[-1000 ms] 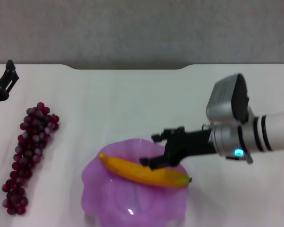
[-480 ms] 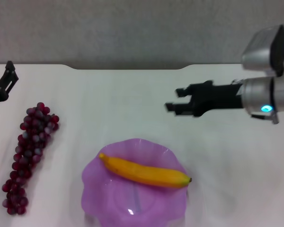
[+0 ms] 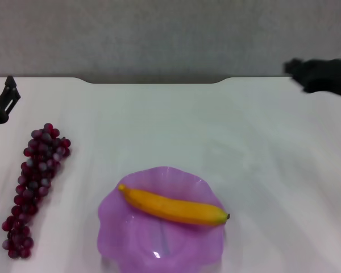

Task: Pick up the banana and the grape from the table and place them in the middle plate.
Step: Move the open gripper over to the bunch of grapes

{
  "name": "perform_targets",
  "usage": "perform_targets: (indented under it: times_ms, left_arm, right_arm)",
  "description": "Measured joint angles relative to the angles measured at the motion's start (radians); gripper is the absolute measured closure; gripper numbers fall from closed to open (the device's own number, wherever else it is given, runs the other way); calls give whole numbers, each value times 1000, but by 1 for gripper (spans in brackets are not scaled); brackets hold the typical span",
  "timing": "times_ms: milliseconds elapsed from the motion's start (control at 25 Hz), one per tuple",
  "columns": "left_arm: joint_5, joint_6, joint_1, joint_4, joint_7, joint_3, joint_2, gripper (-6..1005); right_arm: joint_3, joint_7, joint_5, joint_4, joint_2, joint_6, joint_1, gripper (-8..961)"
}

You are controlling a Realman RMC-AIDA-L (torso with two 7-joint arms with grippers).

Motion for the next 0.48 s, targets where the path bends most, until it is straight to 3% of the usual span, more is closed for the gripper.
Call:
perform_targets:
  times_ms: [280,480]
  left_arm:
    - [0,0,-3,3,0,0,0,110]
    - [-1,-4,-8,3,-6,1,0,111]
  right_arm:
    - [-2,-254,374,17,8,-104,-140,917]
    - [5,-482,590,141,8,-176,-204,927]
